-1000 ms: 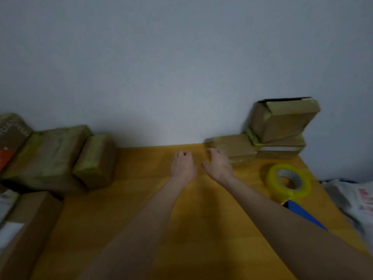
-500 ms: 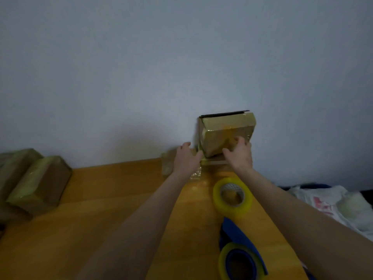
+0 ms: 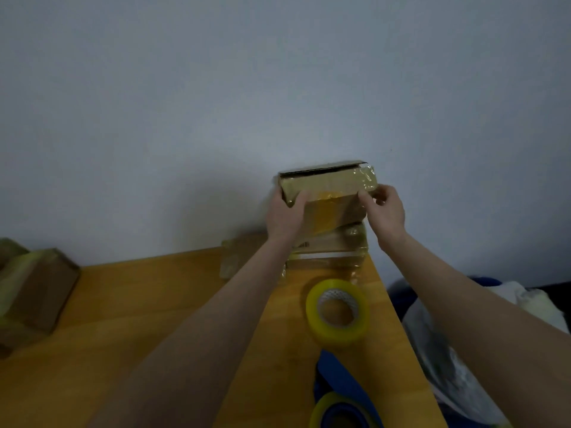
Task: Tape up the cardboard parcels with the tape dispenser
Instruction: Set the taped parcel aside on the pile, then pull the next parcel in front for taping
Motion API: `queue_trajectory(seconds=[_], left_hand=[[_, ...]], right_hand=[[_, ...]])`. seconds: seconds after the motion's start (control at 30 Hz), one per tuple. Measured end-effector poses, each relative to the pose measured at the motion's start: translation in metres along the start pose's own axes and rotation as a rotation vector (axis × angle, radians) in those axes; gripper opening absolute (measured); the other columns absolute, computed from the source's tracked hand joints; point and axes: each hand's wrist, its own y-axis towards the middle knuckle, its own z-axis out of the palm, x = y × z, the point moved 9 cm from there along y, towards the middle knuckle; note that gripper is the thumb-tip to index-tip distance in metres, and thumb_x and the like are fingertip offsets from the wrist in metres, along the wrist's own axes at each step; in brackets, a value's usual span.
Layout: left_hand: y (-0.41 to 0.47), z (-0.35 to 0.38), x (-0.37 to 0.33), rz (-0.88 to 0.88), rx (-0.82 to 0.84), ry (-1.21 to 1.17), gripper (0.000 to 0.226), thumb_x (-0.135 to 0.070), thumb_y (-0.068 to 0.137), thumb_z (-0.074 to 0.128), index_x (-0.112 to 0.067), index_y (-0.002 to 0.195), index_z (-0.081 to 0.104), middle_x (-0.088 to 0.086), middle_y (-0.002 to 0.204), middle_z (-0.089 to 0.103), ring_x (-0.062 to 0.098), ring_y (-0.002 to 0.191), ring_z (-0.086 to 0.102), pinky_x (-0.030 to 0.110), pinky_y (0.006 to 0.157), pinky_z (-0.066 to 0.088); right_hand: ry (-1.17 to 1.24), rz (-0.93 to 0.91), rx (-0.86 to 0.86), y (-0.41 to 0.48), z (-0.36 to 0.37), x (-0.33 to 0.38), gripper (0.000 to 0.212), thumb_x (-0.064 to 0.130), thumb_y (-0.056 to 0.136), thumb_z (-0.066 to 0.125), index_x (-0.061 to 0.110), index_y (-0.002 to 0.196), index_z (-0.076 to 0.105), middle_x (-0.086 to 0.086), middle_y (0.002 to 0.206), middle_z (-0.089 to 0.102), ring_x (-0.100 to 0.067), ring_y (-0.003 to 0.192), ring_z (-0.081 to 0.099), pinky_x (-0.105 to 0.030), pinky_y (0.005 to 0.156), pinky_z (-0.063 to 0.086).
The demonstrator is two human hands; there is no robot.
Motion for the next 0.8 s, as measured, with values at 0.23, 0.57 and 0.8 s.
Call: queue_trajectory(seconds=[0.23,0.57,0.8], left_hand=[[-0.053,-0.049,-0.032,0.003,-0.248,-0.065,0.051,-0.038,0.094,0.056,-0.014,0.136,0.043,0.005,0.130,0.051,0.021,0.116,0.050,0.041,0.100,0.045],[-0.179,-0.158,0.027,-0.056,-0.311,0.081,0.054,-0.041,0.085,0.067,-0.015,0.130,0.053,0.002,0.119,0.054,0.021,0.109,0.054,0.045,0.093,0.050],[-0.251,-0.205,0.130,-0.215,-0.243,0.047,0.036,-0.036,0.087,0.066,-0.029,0.117,0.050,-0.008,0.107,0.058,0.006,0.090,0.058,0.017,0.062,0.049]], right_hand=[[0.102,-0.149,0.171,-0.035,-0.017,0.038,0.053,0.040,0.086,0.069,0.021,0.131,0.048,0.005,0.102,0.057,-0.013,0.099,0.058,-0.024,0.080,0.047],[0.075,-0.077,0.555,-0.209,0.016,-0.008,0.060,0.064,0.071,0.064,0.024,0.116,0.062,0.014,0.110,0.064,-0.004,0.097,0.061,-0.019,0.073,0.051],[-0.115,0.009,0.534,-0.311,0.035,-0.064,0.038,0.052,0.077,0.073,0.024,0.101,0.063,0.010,0.093,0.066,-0.009,0.086,0.064,-0.037,0.077,0.057]])
